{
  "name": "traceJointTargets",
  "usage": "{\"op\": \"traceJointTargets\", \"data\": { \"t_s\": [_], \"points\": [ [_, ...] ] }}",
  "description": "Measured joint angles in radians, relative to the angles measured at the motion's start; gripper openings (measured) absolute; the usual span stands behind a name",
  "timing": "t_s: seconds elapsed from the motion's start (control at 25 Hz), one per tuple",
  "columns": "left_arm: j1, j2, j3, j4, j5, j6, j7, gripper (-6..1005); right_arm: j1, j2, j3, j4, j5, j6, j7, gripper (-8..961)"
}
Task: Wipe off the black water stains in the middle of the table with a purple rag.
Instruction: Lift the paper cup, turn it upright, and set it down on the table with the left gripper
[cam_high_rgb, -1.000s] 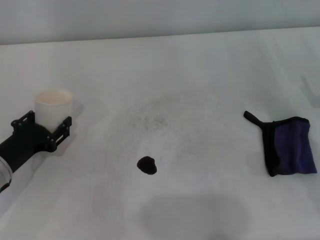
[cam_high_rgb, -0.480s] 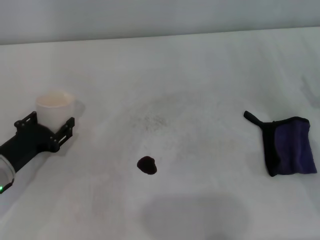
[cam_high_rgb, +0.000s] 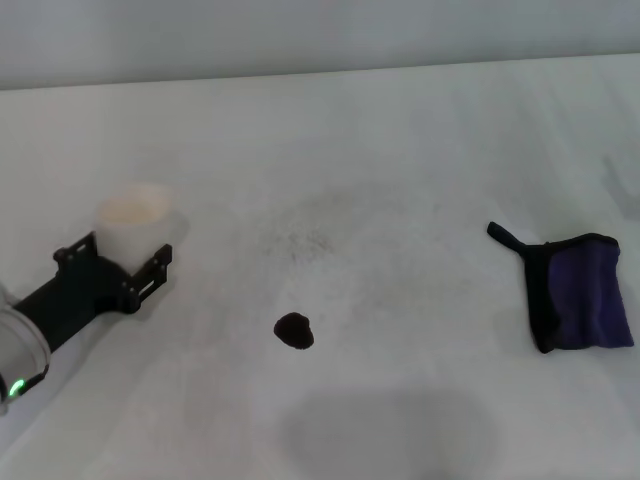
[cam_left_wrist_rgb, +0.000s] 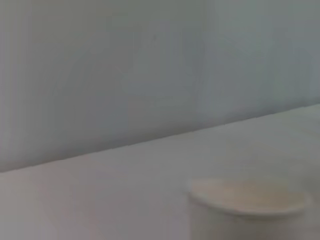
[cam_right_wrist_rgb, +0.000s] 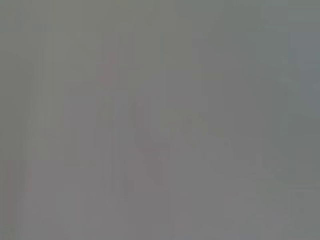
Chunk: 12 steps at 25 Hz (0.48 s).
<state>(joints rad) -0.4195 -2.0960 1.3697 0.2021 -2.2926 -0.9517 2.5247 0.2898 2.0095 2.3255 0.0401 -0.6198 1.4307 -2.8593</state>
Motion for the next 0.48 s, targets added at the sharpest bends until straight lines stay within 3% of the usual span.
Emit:
{"op": "traceJointTargets", "data": {
  "t_s": [0.48],
  "points": [
    [0.056,-0.002,0.0,-0.012,-0.003,-0.032,0.005,624,0.003,0.0,0.0,0.007,0.0,-0.005,0.0,867]
  ]
}}
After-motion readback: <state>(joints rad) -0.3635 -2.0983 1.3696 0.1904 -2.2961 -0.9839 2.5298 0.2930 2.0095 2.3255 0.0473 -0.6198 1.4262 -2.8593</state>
